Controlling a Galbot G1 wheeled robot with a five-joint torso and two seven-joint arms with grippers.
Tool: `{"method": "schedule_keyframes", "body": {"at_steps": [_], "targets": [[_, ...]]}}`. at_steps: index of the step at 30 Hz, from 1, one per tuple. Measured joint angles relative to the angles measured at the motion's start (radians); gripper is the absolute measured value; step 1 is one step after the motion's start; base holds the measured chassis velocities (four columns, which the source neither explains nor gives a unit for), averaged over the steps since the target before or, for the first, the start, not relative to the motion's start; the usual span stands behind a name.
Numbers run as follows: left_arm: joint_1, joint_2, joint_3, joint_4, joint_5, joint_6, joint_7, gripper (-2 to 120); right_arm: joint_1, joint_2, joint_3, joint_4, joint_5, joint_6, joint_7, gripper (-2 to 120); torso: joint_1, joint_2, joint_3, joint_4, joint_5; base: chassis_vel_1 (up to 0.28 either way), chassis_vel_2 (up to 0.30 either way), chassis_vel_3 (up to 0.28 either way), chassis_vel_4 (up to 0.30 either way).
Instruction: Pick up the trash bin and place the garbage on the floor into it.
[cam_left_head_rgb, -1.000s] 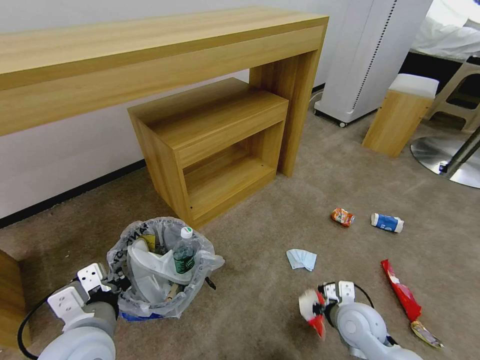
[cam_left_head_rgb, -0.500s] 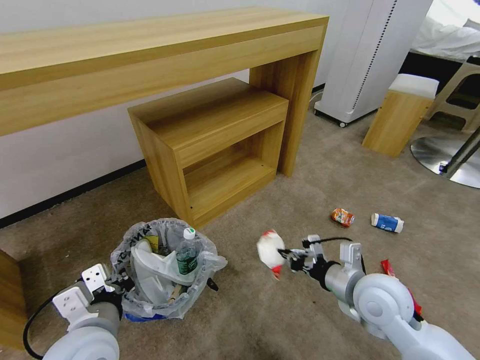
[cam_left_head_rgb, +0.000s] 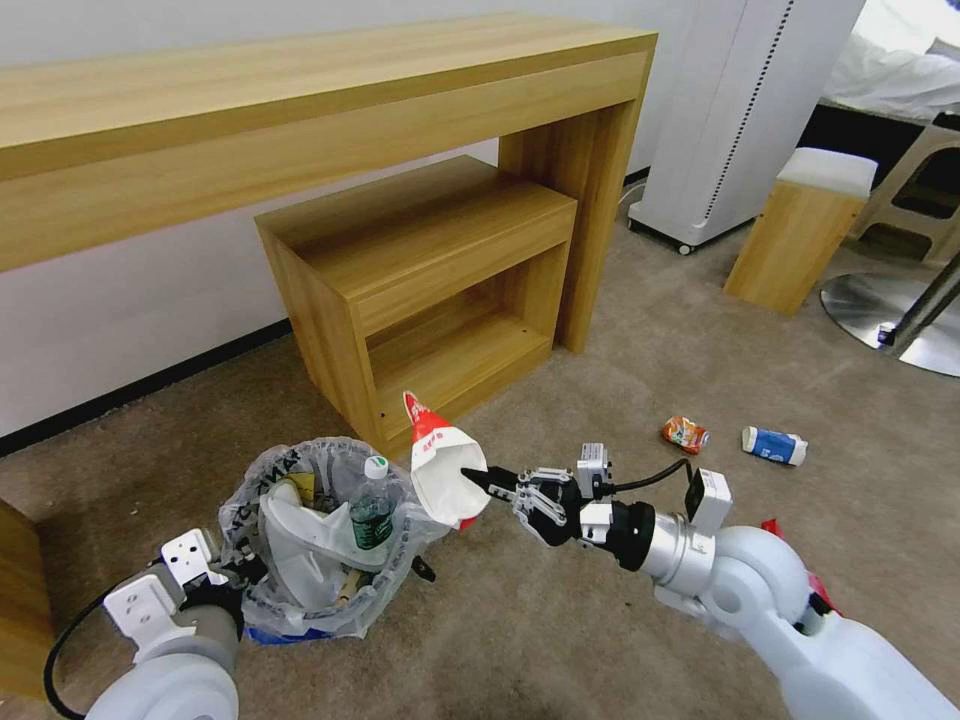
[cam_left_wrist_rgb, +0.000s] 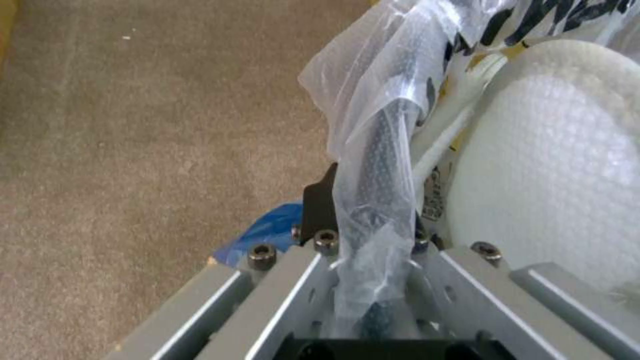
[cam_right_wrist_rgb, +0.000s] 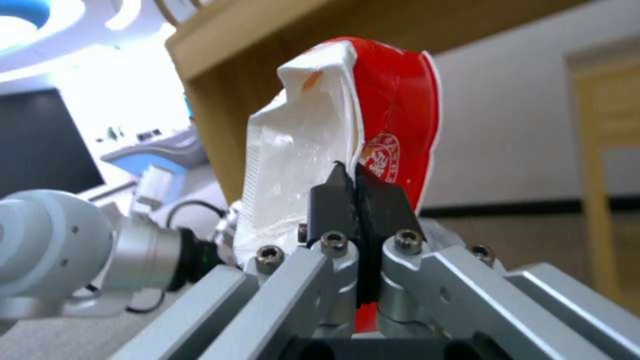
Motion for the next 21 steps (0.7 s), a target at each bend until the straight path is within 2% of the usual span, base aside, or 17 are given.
{"method": "schedule_keyframes", "body": {"at_steps": [4,6,15,21], "targets": [[0.005,-0.002,0.006,-0.006,0.005,0.001,0.000,0,0.036,0.016,-0.044,-0.033,-0.019,0.033,-0.029,0,0.000,0.000,0.000,0.0000,-0.0001,0.000,0.000,0.000,0.000],[0.017,-0.005,0.011,-0.019,0.009,0.001,0.001,0,0.084,0.032,-0.098,-0.091,-0.030,0.071,-0.047,0,0.000,0.000,0.000,-0.0001,-0.0001,0.000,0.000,0.000,0.000],[0.047,-0.011,0.015,-0.061,0.014,0.005,0.002,0,0.192,0.112,-0.231,-0.240,-0.070,0.092,-0.112,0,0.000,0.000,0.000,0.0001,0.0000,0.000,0.000,0.000,0.000],[0.055,-0.009,0.010,-0.070,0.014,0.005,0.002,0,0.208,0.132,-0.249,-0.265,-0.091,0.092,-0.139,0,0.000,0.000,0.000,0.0000,-0.0001,0.000,0.000,0.000,0.000]]}}
